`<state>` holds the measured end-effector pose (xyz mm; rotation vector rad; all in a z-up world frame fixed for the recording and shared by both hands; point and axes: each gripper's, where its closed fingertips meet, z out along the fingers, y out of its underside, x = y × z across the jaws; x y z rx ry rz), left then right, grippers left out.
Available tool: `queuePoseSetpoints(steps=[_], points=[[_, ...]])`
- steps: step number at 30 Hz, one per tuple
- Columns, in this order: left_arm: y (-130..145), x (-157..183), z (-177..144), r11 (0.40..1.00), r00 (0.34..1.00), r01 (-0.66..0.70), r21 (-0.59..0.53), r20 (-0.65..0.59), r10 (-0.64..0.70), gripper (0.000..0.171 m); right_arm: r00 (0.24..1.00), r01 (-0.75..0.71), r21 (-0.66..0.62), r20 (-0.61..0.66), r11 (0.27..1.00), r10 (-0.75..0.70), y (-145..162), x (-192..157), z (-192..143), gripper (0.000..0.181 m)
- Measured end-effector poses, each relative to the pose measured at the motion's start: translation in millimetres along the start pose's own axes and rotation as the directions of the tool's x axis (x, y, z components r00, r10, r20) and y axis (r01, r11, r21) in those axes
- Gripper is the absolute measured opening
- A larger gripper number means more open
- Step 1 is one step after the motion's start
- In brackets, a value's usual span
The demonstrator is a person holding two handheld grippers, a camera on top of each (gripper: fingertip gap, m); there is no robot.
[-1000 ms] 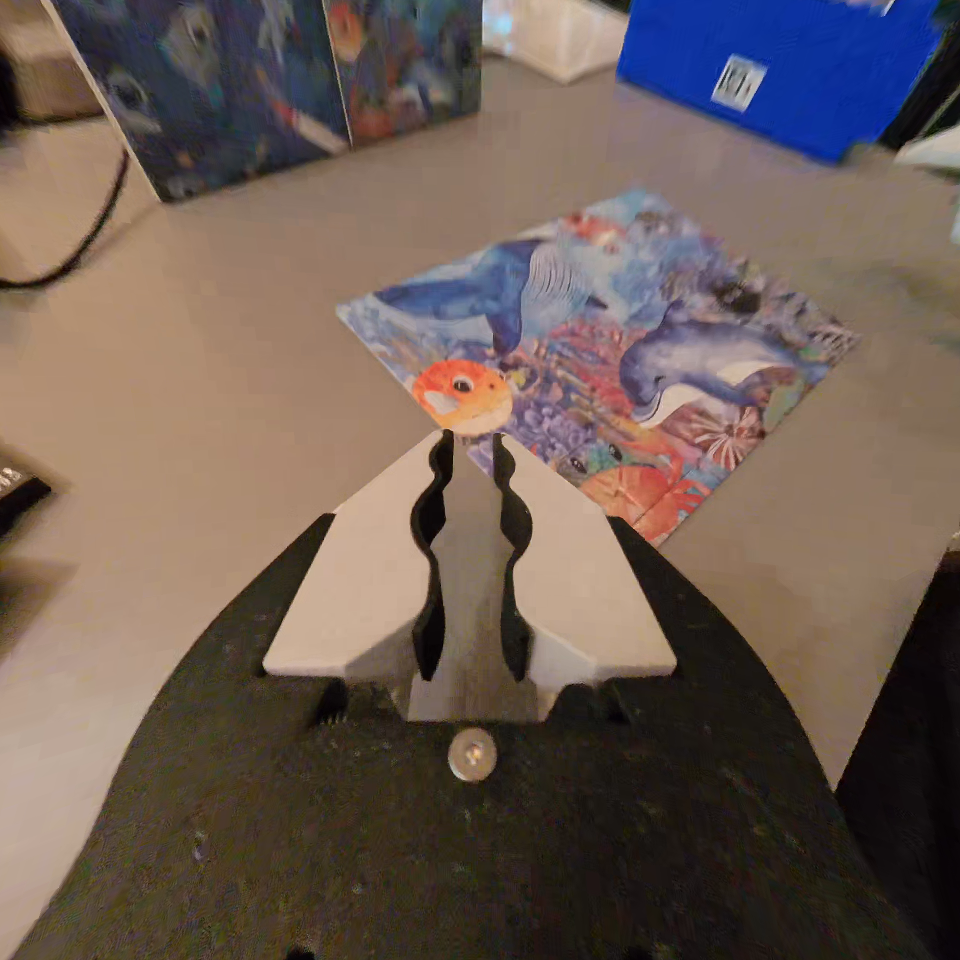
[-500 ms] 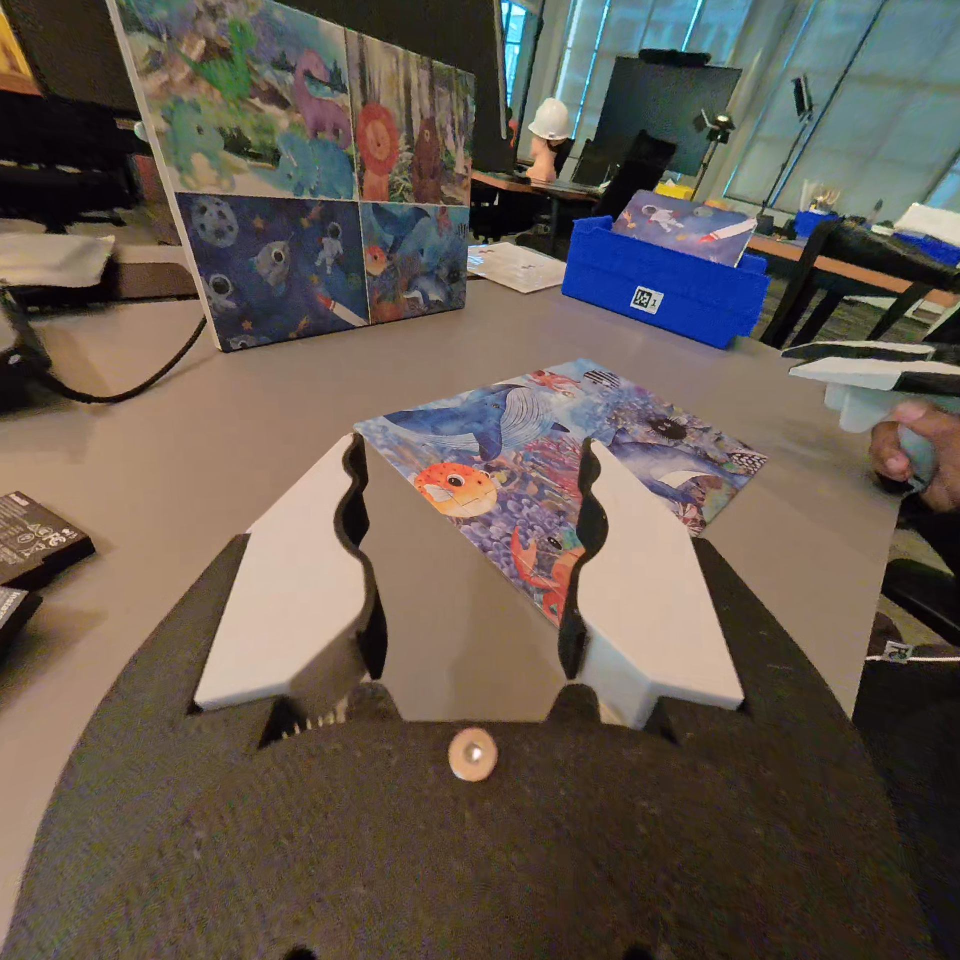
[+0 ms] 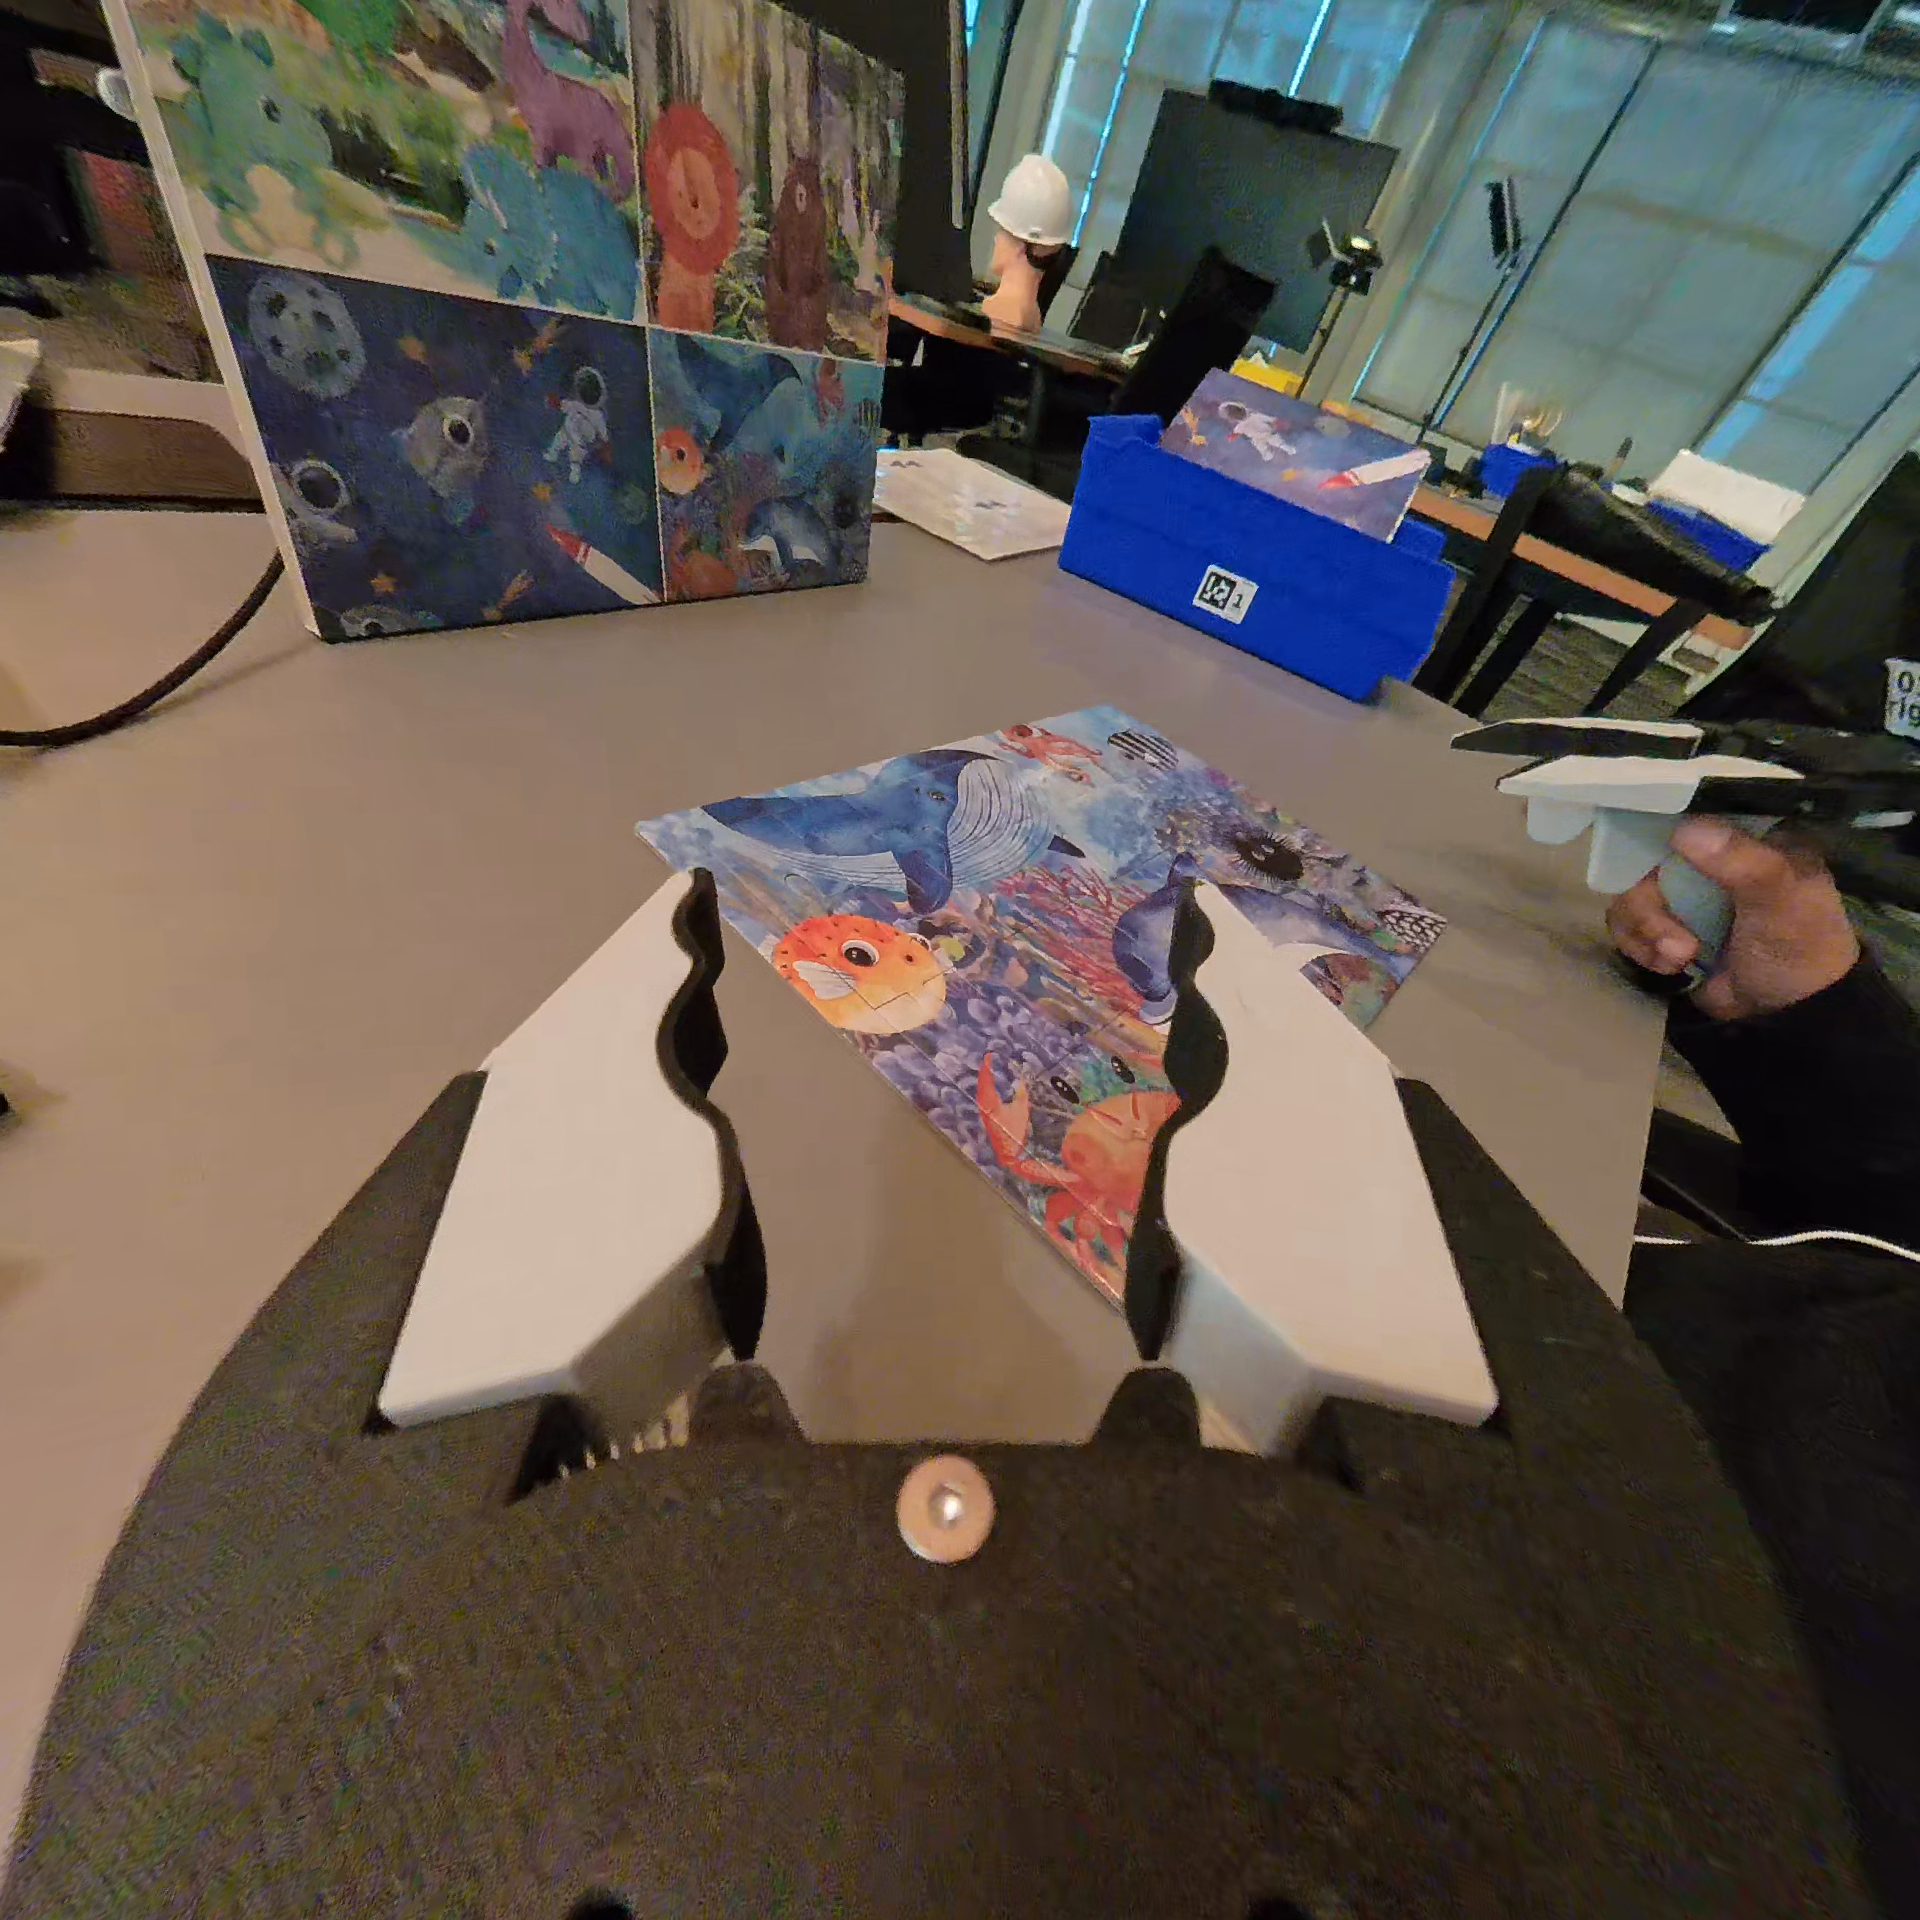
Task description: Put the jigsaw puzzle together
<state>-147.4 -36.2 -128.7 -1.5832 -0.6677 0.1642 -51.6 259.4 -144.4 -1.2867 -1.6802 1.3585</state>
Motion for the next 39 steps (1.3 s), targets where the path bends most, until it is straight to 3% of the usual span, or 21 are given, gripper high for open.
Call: queuePoseSetpoints(steps=[11,30,34,37,39], points=[[-1,-1,0,0.999,0.999,0.045,0.008,-0.028,-0.045,0.085,0.999,-0.017,-0.042,0.044,0.999,0.019,5,-3,4,0.063],[-1,2,-1,0.999,0.997,0.049,0.008,-0.053,-0.048,0.086,0.998,0.032,-0.069,0.048,0.997,-0.029,9,-7,9,0.063],[0,7,-1,1.000,0.998,0.023,0.007,-0.065,-0.022,0.088,0.998,0.068,-0.099,0.017,0.993,-0.067,13,-4,9,0.064],[5,4,1,0.996,0.996,-0.082,-0.043,0.021,0.083,0.072,0.991,0.052,-0.174,-0.110,0.983,-0.072,20,25,5,0.061],[11,6,4,0.986,0.988,-0.144,-0.090,0.051,0.149,0.065,0.990,0.052,-0.196,-0.117,0.979,-0.076,22,29,4,0.049]])
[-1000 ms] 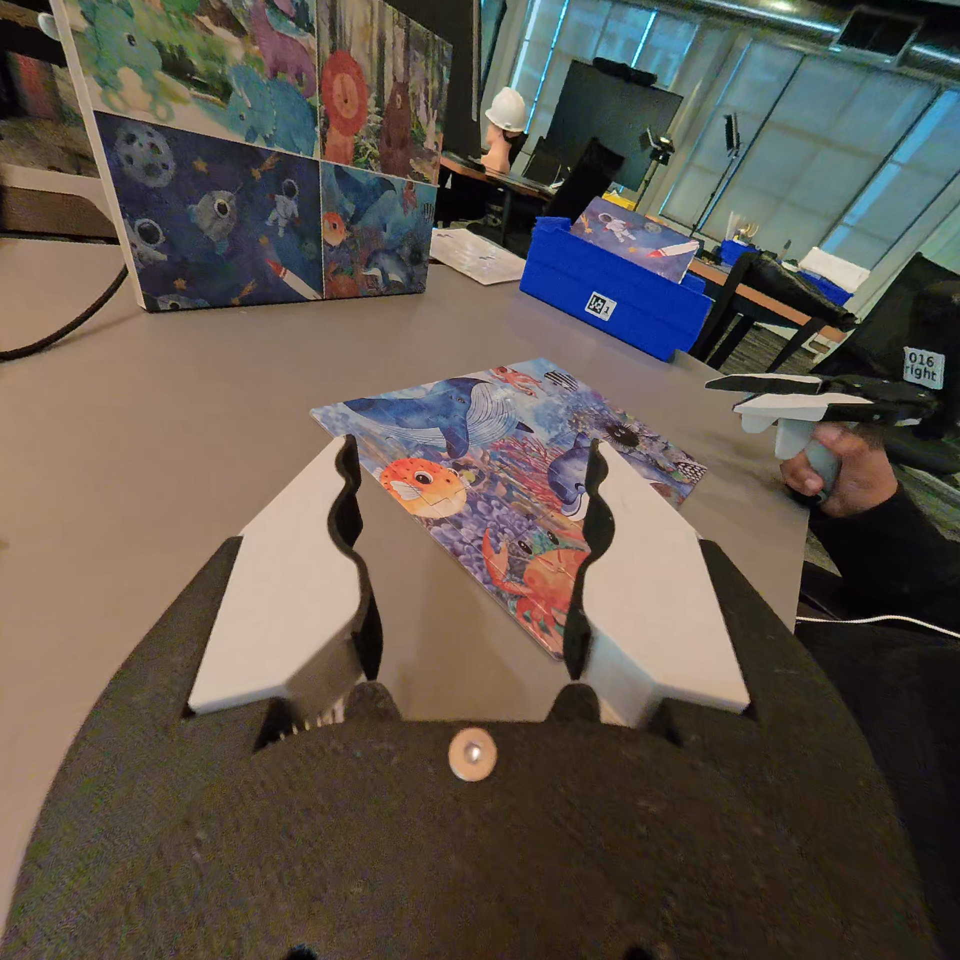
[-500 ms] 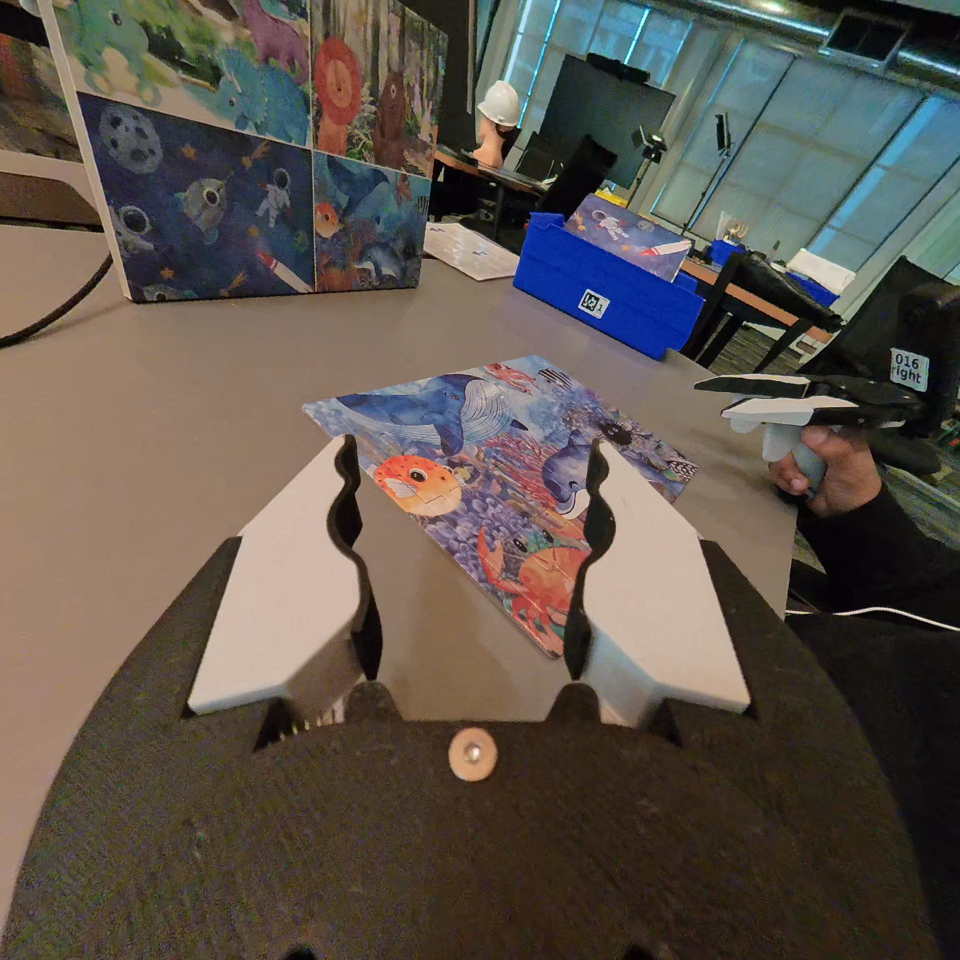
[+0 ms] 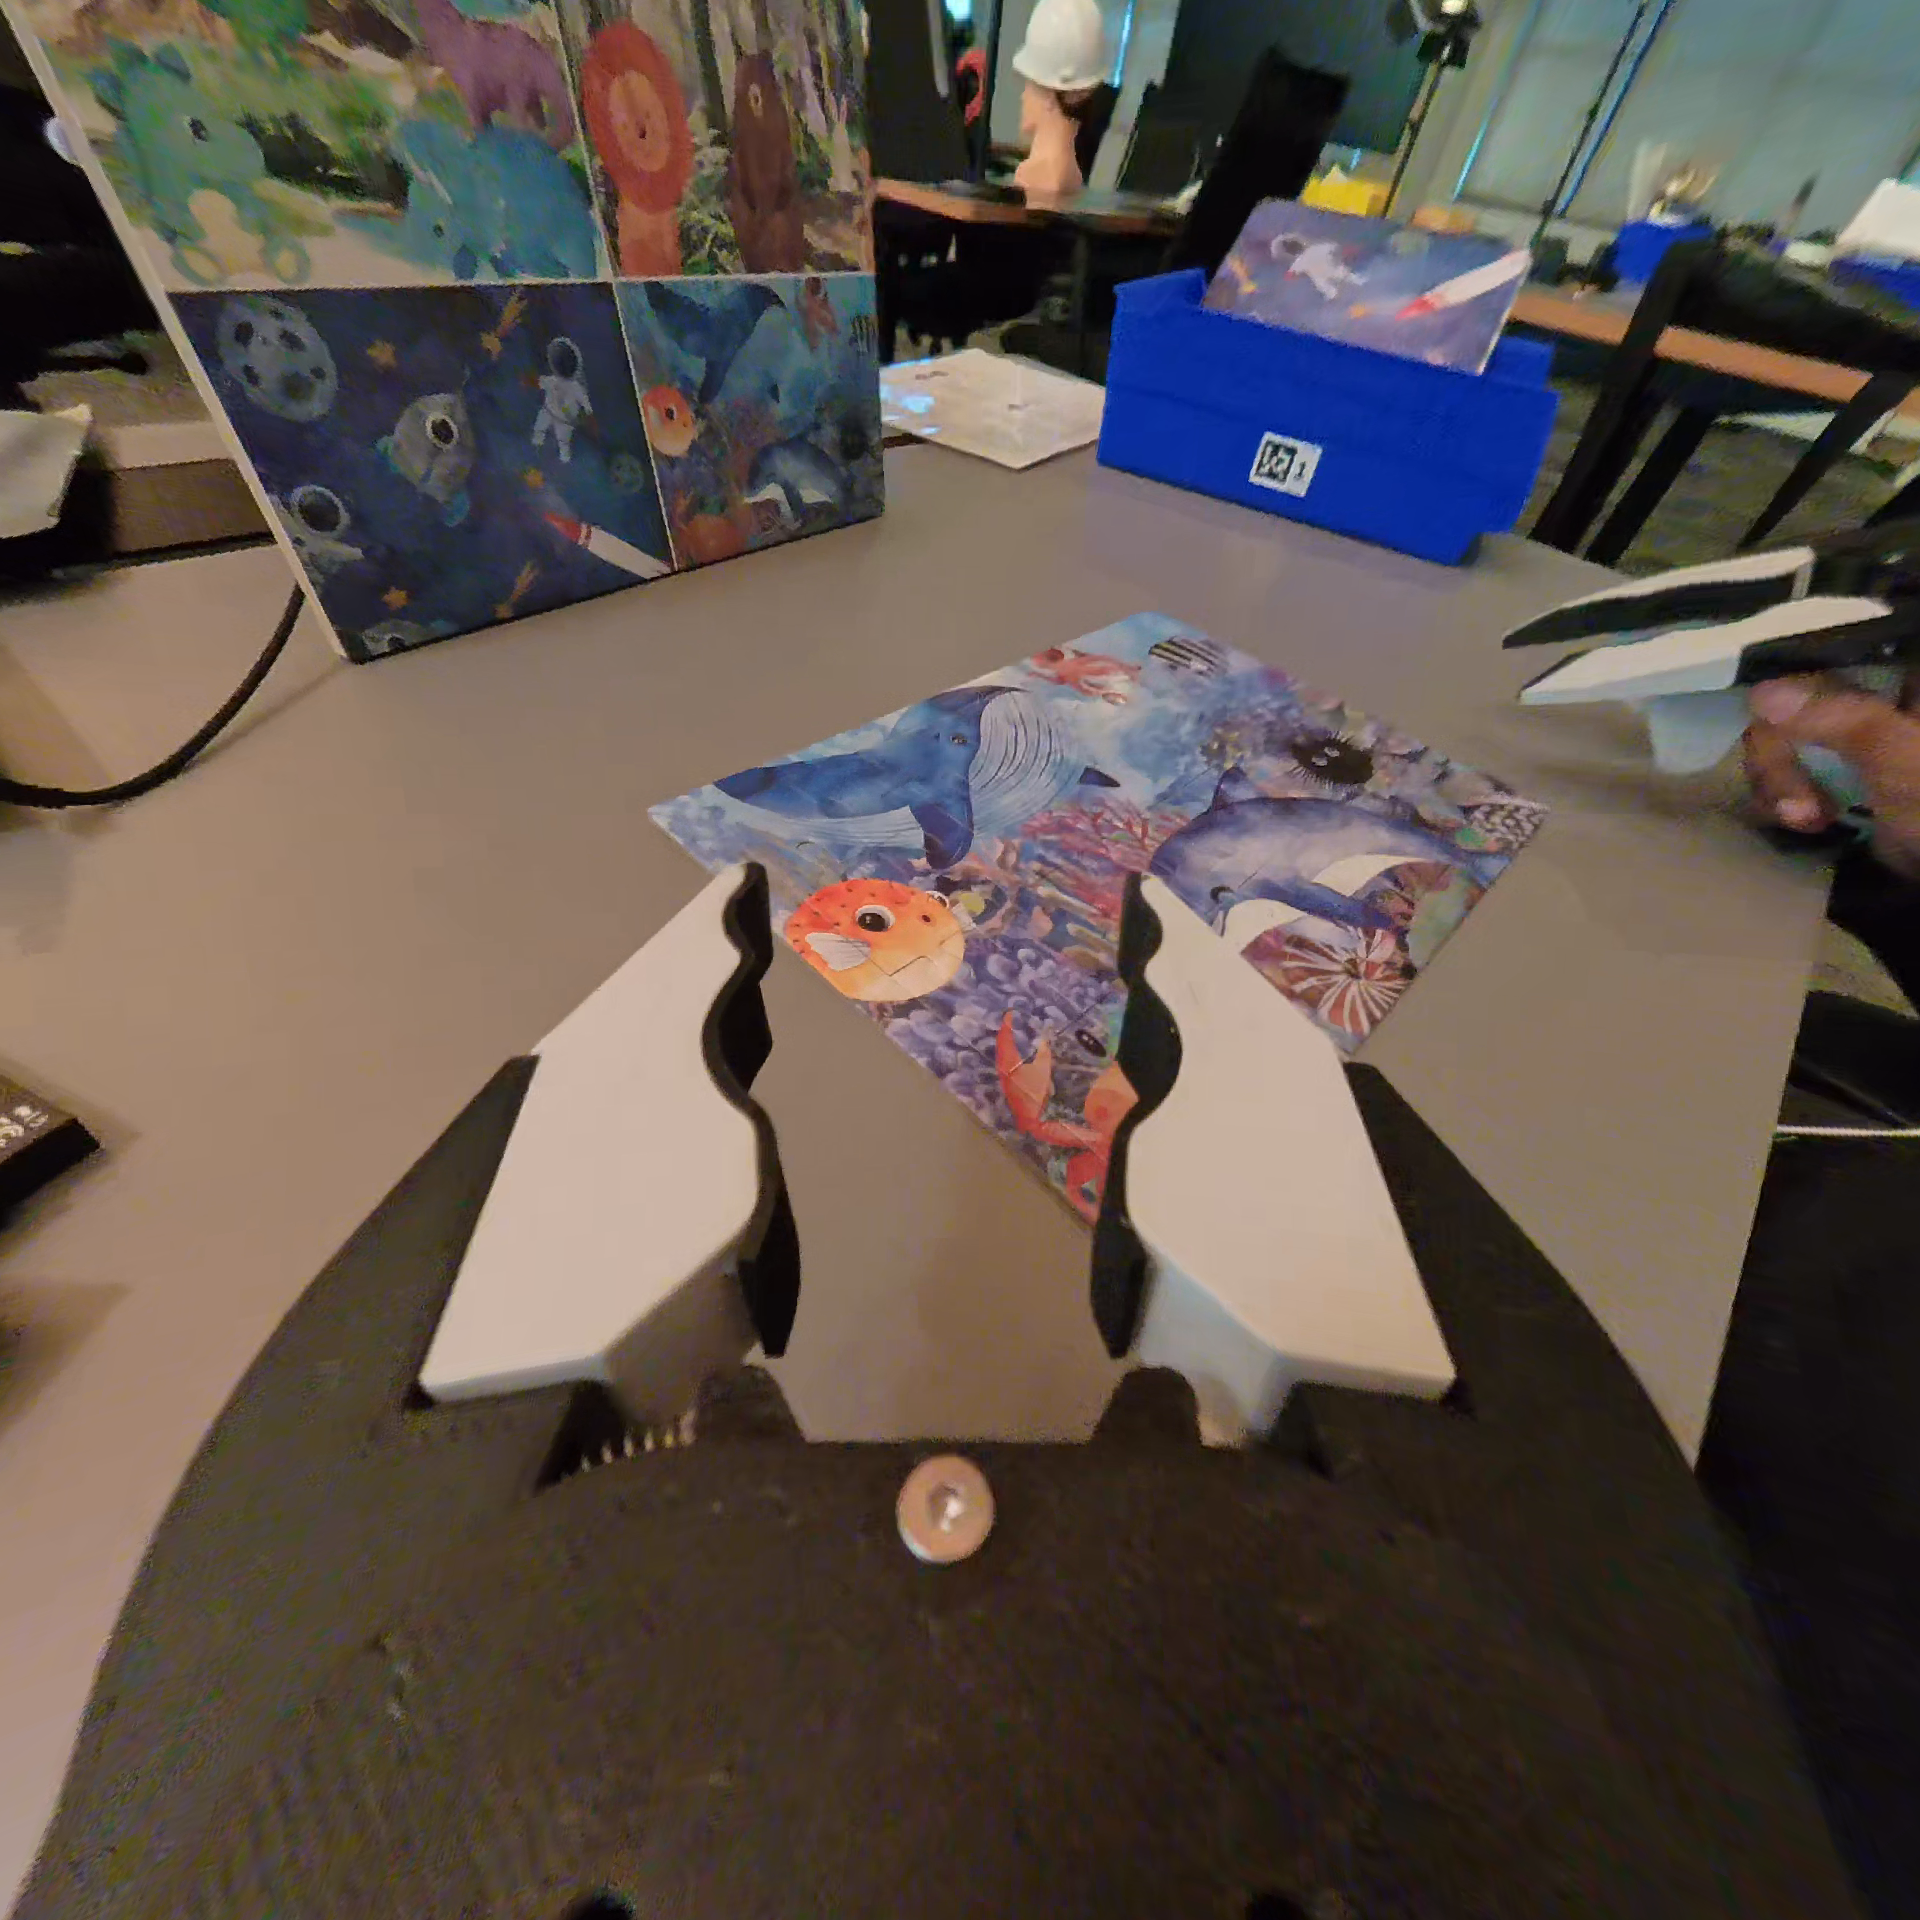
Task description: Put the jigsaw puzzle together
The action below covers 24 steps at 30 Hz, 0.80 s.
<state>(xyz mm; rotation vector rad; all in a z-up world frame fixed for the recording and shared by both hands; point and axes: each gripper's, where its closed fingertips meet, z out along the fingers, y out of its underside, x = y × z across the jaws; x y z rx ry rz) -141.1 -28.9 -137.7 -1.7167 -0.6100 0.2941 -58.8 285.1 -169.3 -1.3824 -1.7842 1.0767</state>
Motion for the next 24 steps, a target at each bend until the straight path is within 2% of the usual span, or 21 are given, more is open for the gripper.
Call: queuePoseSetpoints(steps=[2,4,6,7,8,10,12,15,17,19,22,23,24], points=[[3,11,7,1.000,1.000,-0.007,-0.030,-0.019,0.007,0.053,0.999,0.032,0.036,0.003,0.999,-0.032,-6,-7,1,0.038],[3,36,19,0.996,0.992,0.043,-0.077,-0.112,-0.052,0.029,0.992,0.028,0.124,0.117,0.992,-0.042,-27,-36,6,0.021],[12,62,38,0.974,0.979,0.006,-0.225,-0.197,-0.052,0.004,0.955,0.028,0.132,0.290,0.991,-0.066,-43,-79,17,0.005],[21,67,48,0.950,0.980,-0.039,-0.311,-0.197,-0.024,0.000,0.937,0.061,0.106,0.336,0.992,-0.094,-45,-96,26,0.000],[27,71,58,0.929,0.979,-0.095,-0.358,-0.201,0.023,0.000,0.930,0.122,0.079,0.339,0.989,-0.141,-46,-106,38,0.000],[32,74,76,0.909,0.974,-0.184,-0.374,-0.195,0.117,0.000,0.913,0.266,0.023,0.316,0.964,-0.259,-38,-118,63,0.000],[39,81,89,0.893,0.966,-0.220,-0.392,-0.215,0.143,0.000,0.876,0.337,-0.042,0.379,0.941,-0.297,-23,-135,79,0.000],[54,84,102,0.874,0.961,-0.238,-0.423,-0.231,0.150,0.000,0.841,0.331,-0.040,0.466,0.943,-0.275,-23,-155,91,0.000],[63,82,104,0.838,0.956,-0.275,-0.471,-0.227,0.186,0.000,0.849,0.364,-0.074,0.437,0.928,-0.298,-19,-152,99,0.000],[66,80,102,0.824,0.946,-0.317,-0.470,-0.217,0.240,0.000,0.877,0.399,-0.112,0.337,0.910,-0.343,-15,-135,105,0.000],[66,80,102,0.824,0.950,-0.306,-0.476,-0.208,0.233,0.000,0.823,0.420,-0.092,0.457,0.903,-0.337,-9,-153,96,0.000],[66,77,103,0.827,0.954,-0.295,-0.478,-0.193,0.229,0.000,0.827,0.415,-0.096,0.455,0.905,-0.330,-9,-152,96,0.000],[65,74,103,0.825,0.953,-0.302,-0.477,-0.176,0.247,0.000,0.856,0.399,-0.110,0.399,0.910,-0.327,-11,-144,100,0.000]])
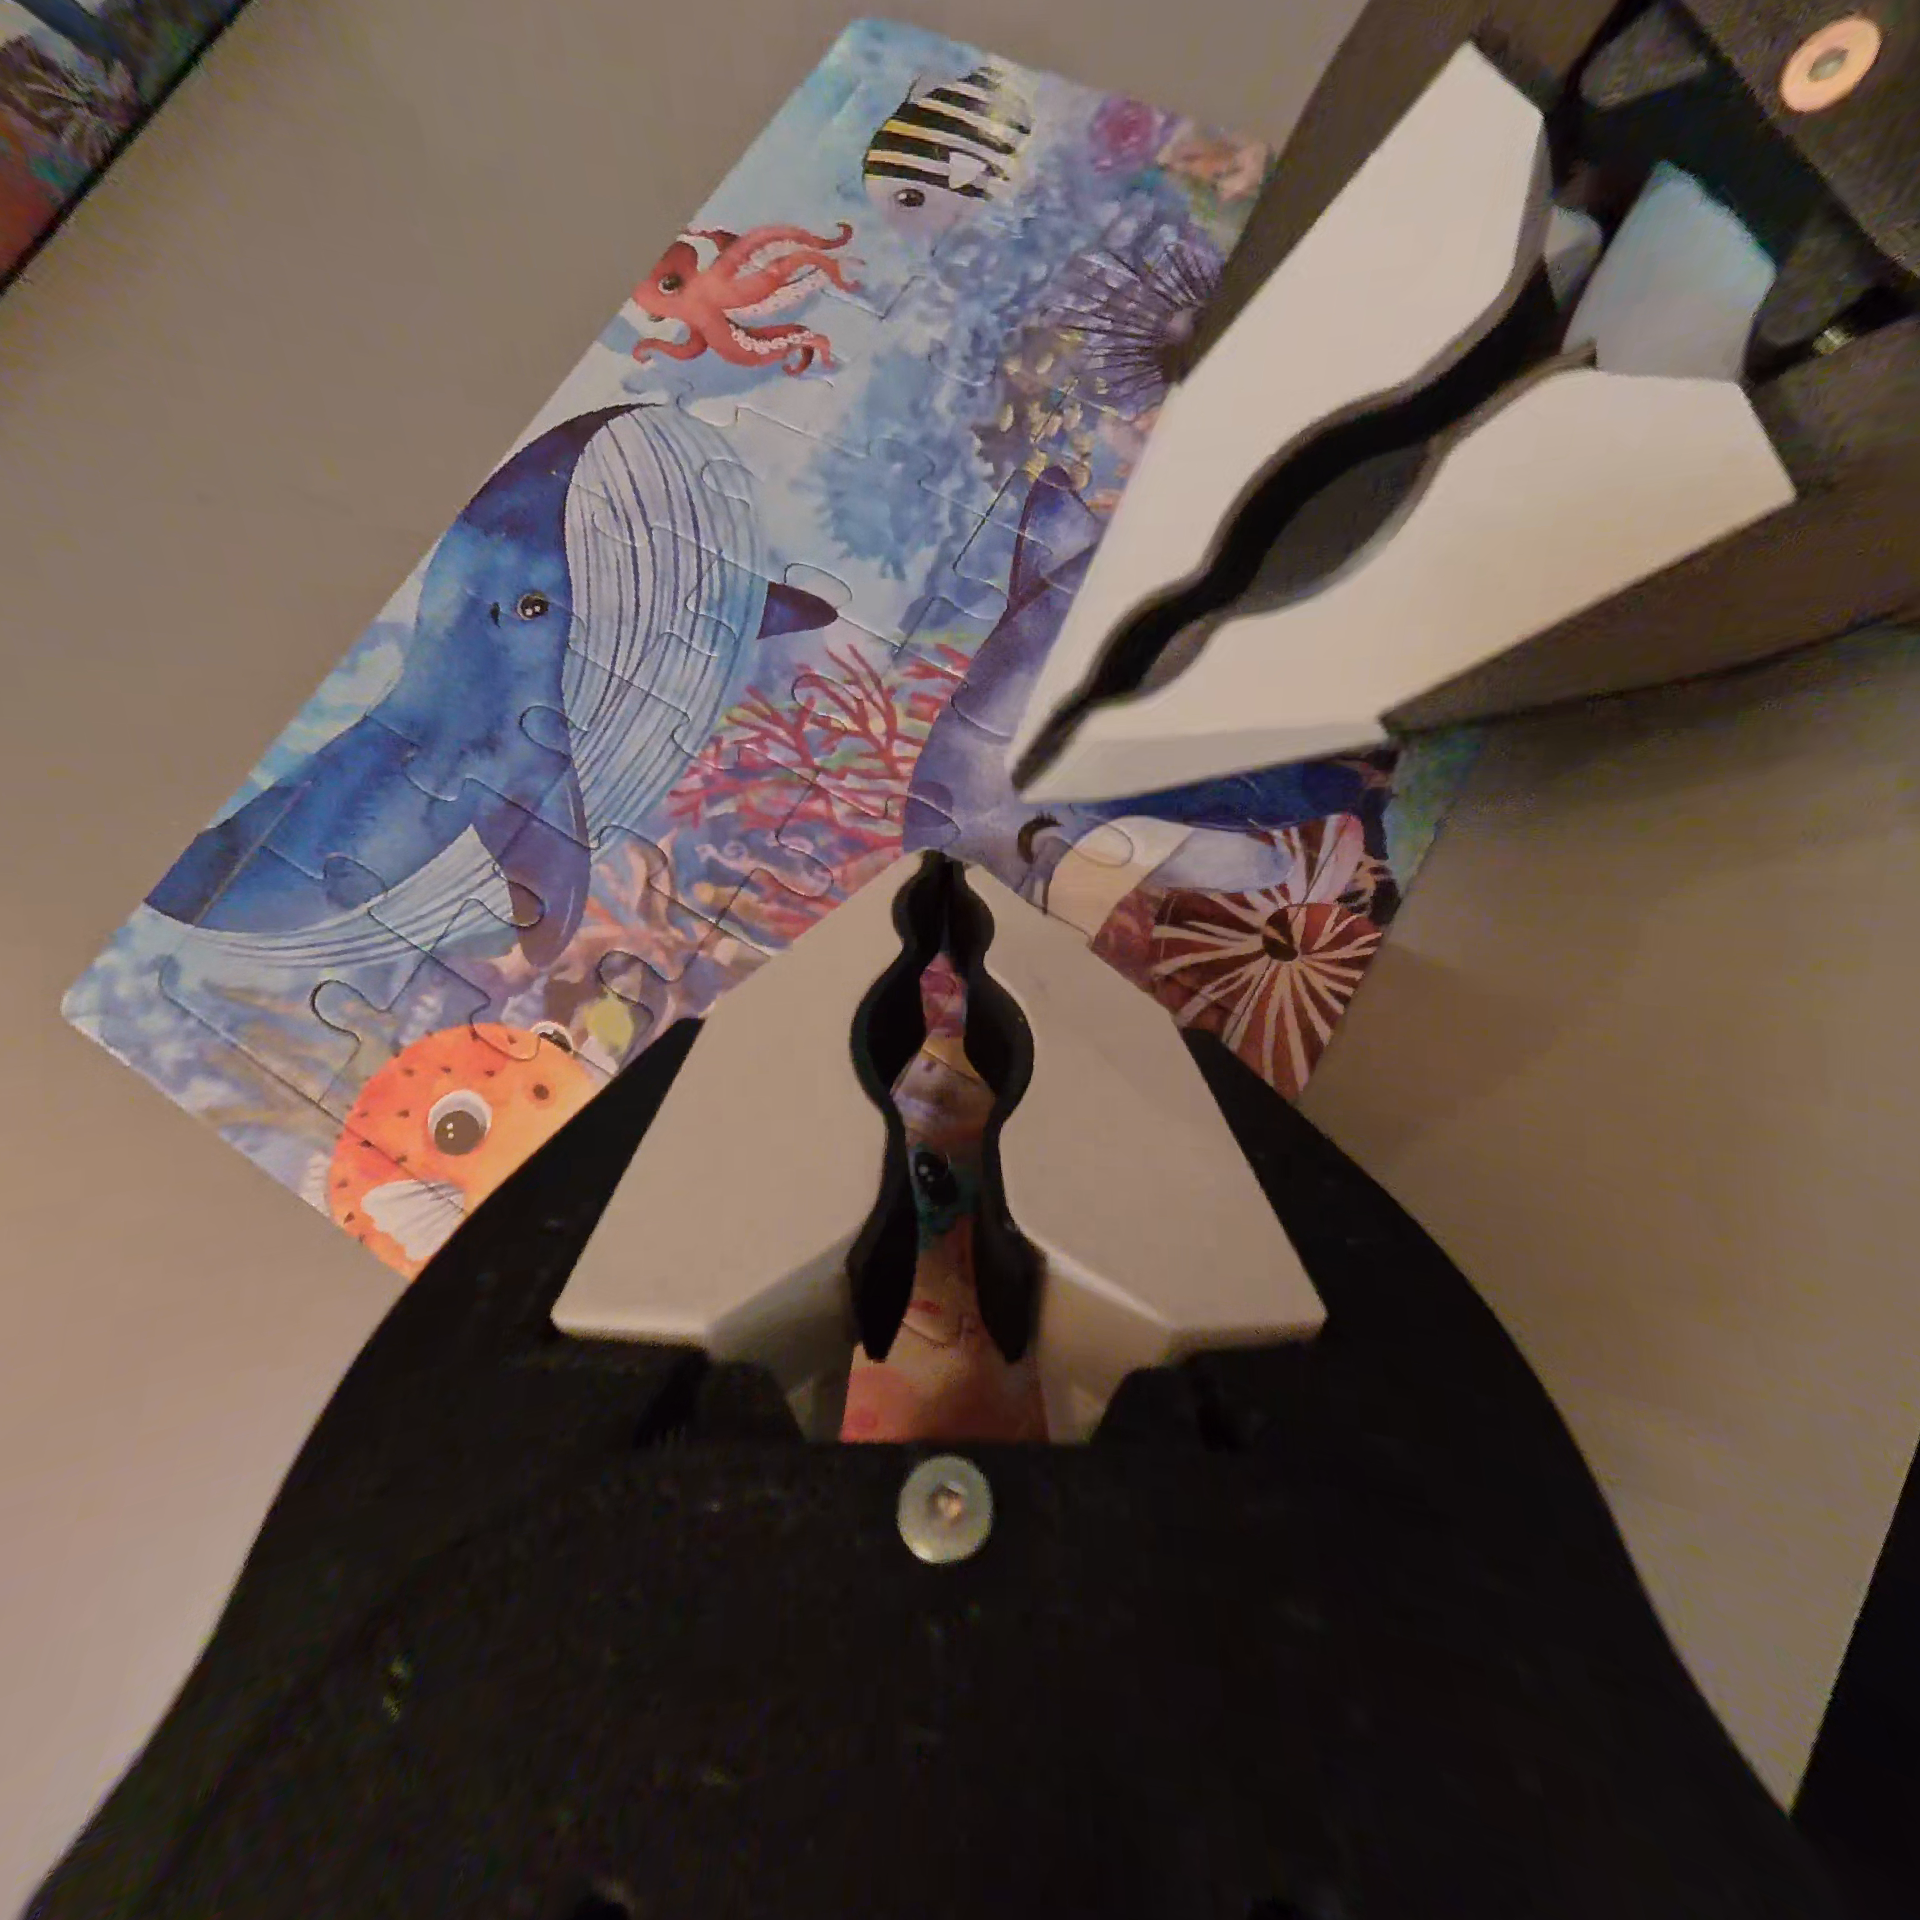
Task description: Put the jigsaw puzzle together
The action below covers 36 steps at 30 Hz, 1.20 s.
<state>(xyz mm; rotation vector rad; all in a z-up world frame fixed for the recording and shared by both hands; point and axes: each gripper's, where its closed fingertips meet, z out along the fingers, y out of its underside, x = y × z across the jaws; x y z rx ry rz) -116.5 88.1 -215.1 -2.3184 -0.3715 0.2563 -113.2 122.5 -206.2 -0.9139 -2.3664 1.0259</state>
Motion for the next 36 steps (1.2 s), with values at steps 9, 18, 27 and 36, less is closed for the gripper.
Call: queuePoseSetpoints(steps=[9,18,27,36], points=[[1,1,0,1.000,1.000,-0.022,0.000,0.010,0.022,0.000,0.998,-0.008,0.002,0.066,1.000,0.008,0,-9,0,0.000],[0,1,0,1.000,1.000,-0.019,0.000,0.008,0.019,0.000,0.994,-0.011,0.002,0.107,1.000,0.010,-1,-14,-1,0.000],[0,1,0,1.000,1.000,-0.015,0.000,0.004,0.015,0.000,0.991,-0.018,0.002,0.134,1.000,0.017,-1,-17,1,0.000],[0,1,0,1.000,0.999,-0.031,0.000,0.023,0.031,0.000,0.989,-0.070,-0.005,0.134,0.998,0.070,-5,-16,6,0.000]])
